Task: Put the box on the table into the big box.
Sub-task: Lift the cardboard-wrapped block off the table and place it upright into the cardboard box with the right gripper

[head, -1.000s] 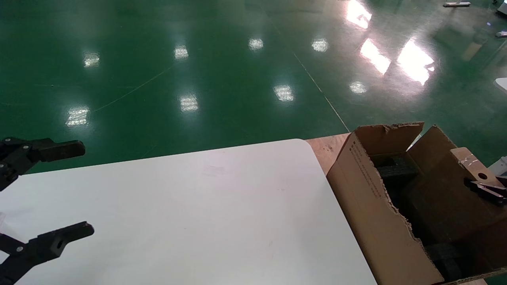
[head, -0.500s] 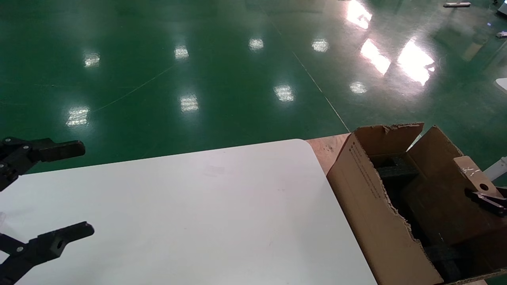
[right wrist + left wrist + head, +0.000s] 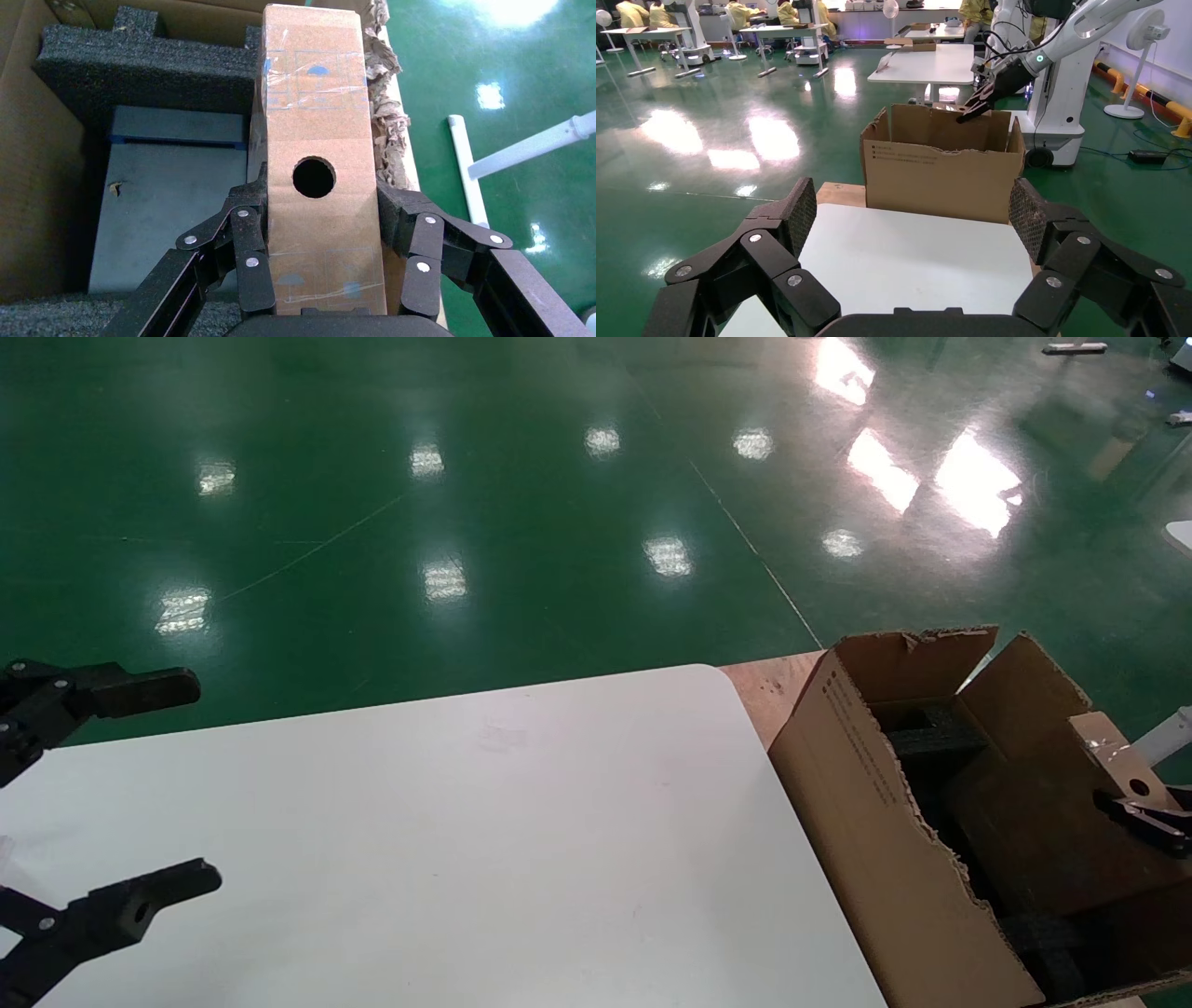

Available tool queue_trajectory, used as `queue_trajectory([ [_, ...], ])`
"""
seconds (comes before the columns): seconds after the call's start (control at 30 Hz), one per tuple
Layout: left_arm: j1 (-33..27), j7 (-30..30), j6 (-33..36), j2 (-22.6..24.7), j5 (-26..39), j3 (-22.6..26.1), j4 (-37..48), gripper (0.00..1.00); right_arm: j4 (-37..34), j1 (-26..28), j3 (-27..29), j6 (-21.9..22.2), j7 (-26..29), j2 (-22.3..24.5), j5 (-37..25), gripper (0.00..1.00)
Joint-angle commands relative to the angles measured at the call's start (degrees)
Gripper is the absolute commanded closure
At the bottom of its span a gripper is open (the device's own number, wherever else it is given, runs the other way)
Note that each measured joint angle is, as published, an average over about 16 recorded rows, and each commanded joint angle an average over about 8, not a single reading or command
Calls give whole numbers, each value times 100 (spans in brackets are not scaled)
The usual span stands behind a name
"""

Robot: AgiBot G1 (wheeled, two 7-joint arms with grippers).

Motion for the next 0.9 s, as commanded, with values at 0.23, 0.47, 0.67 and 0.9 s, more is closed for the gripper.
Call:
queue_trajectory([
  [0.23, 1, 0, -1, 0, 0, -1, 1, 0, -62, -28, -26, -72, -51, -30, 45, 0],
  [0.47, 1, 0, -1, 0, 0, -1, 1, 0, -63, -40, -43, -59, -55, -25, 17, 0],
  [0.67, 1, 0, -1, 0, 0, -1, 1, 0, -55, -43, -46, -45, -55, -19, 0, 0],
  [0.9, 1, 0, -1, 0, 0, -1, 1, 0, -44, -32, -32, -45, -51, -17, 4, 0],
])
